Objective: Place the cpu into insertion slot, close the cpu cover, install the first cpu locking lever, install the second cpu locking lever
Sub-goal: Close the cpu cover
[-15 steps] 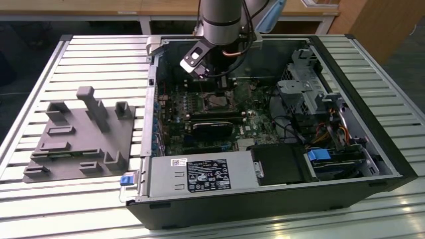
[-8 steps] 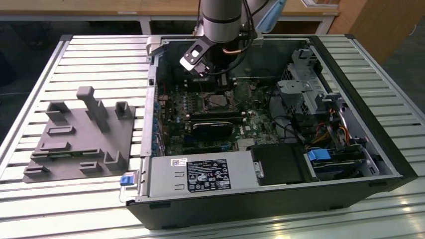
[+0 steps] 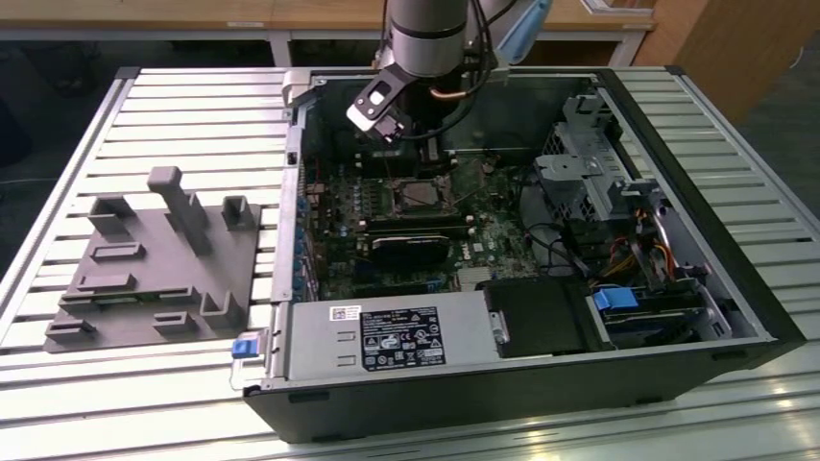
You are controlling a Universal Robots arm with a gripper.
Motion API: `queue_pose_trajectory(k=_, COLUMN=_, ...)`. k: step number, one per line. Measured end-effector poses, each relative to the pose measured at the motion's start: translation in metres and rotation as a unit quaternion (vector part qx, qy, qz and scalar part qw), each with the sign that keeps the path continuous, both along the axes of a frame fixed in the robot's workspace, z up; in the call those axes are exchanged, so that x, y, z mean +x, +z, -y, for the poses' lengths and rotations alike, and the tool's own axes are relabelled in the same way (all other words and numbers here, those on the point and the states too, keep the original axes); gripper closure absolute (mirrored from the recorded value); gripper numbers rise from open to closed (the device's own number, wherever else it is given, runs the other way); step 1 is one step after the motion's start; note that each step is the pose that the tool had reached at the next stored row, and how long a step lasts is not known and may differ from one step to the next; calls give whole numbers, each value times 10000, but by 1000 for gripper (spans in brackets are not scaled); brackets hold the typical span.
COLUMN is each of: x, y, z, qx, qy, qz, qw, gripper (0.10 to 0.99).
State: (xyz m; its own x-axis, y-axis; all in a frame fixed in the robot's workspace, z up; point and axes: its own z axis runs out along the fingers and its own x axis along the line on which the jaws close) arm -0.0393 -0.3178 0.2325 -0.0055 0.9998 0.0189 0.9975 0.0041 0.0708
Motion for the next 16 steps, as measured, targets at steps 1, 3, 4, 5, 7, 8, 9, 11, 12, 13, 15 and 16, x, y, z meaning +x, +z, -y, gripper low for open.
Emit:
queue_pose_trajectory(k=1, x=0, y=8, z=0, qx=4, qy=0, qz=0, qw=10000, gripper=969)
queue_pose_trajectory(k=3, x=0, y=27, z=0, qx=10, qy=0, qz=-1, qw=10000, gripper=969)
queue_pose_trajectory(k=4, x=0, y=40, z=0, qx=11, qy=0, qz=-2, qw=10000, gripper=969)
queue_pose_trajectory(k=5, x=0, y=50, z=0, qx=18, qy=0, qz=-2, qw=10000, gripper=969)
queue_pose_trajectory(k=7, x=0, y=71, z=0, qx=42, qy=0, qz=-2, qw=10000, gripper=969)
queue_pose_trajectory(k=8, x=0, y=84, z=0, qx=44, qy=0, qz=-2, qw=10000, gripper=969)
queue_pose_trajectory(k=9, x=0, y=101, z=0, qx=45, qy=-1, qz=-2, qw=10000, gripper=969)
queue_pose_trajectory(k=11, x=0, y=145, z=0, qx=46, qy=-1, qz=-2, qw=10000, gripper=969)
queue_pose_trajectory(k=12, x=0, y=174, z=0, qx=46, qy=-1, qz=-2, qw=10000, gripper=969)
queue_pose_trajectory(k=13, x=0, y=200, z=0, qx=46, qy=-1, qz=-2, qw=10000, gripper=969)
queue_pose_trajectory(k=15, x=0, y=253, z=0, qx=45, qy=-1, qz=-2, qw=10000, gripper=969)
queue_pose_trajectory(k=16, x=0, y=273, z=0, qx=45, qy=-1, qz=-3, qw=10000, gripper=969)
